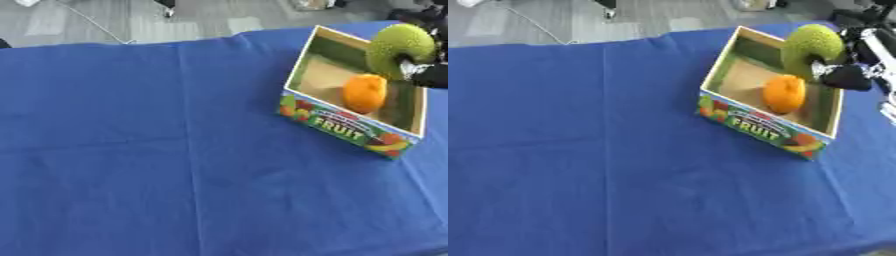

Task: Pick up the objects with one hand, pass them to the other hand, and then place them into the box on the other side of the table.

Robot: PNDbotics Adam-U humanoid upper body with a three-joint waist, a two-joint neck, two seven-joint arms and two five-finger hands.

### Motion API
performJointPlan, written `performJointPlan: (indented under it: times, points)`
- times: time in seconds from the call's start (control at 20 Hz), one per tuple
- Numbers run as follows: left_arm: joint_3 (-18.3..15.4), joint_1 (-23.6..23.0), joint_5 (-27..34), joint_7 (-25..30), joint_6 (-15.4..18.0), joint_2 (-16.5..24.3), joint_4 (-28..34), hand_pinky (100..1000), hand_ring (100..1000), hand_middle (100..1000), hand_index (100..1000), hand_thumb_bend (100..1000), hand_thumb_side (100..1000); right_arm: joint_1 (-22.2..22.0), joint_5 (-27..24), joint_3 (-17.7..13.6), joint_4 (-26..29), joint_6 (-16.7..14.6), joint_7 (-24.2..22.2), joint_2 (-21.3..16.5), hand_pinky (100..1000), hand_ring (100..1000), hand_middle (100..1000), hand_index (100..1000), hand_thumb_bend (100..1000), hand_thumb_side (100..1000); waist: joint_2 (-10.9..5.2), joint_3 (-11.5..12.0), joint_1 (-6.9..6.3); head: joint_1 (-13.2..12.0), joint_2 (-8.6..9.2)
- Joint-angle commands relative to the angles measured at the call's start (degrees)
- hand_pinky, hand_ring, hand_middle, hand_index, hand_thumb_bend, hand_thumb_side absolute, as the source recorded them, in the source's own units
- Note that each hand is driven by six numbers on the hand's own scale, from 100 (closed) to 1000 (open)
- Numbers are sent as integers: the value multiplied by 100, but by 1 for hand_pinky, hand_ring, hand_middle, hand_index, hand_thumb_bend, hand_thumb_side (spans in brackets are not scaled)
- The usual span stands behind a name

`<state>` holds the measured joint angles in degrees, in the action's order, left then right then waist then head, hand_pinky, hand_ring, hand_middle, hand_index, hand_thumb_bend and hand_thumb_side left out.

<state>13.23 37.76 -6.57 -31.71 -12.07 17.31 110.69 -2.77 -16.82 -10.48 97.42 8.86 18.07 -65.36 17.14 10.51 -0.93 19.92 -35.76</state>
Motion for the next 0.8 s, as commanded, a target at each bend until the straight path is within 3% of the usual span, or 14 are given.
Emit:
performJointPlan:
  times: [0.05, 0.25, 0.35, 0.45, 0.7, 0.8]
  points:
    - [-49, 111, 29, 29, 1, 93, 195, 725, 732, 670, 773, 681, 575, 59, 37, -48, -140, -59, -3, -48, 589, 527, 496, 614, 100, 131, 4, 34, -45, 77, 110]
    - [-55, 124, 23, 23, -12, 74, 234, 724, 732, 669, 773, 678, 575, 58, 3, -83, -299, -206, -12, 12, 630, 581, 553, 670, 100, 170, 54, 92, -31, 121, 132]
    - [-52, 140, 21, 21, -18, 67, 239, 724, 733, 670, 773, 678, 575, 42, 52, -65, -327, -280, -58, 36, 668, 642, 614, 727, 100, 277, 69, 112, -30, 141, 152]
    - [-49, 157, 11, 29, -22, 63, 246, 725, 733, 670, 773, 677, 573, 22, 141, -31, -332, -341, -238, 46, 727, 753, 736, 828, 100, 433, 76, 136, -35, 146, 162]
    - [-57, 150, -109, 61, -39, 66, 277, 726, 735, 671, 774, 676, 570, -42, 526, -84, -272, -517, -719, 73, 774, 877, 900, 951, 101, 612, 75, 140, -28, 148, 157]
    - [-57, 144, -121, 71, -45, 72, 282, 725, 735, 671, 775, 677, 570, -55, 586, -125, -238, -590, -831, 76, 786, 901, 928, 979, 163, 671, 68, 126, -24, 128, 144]
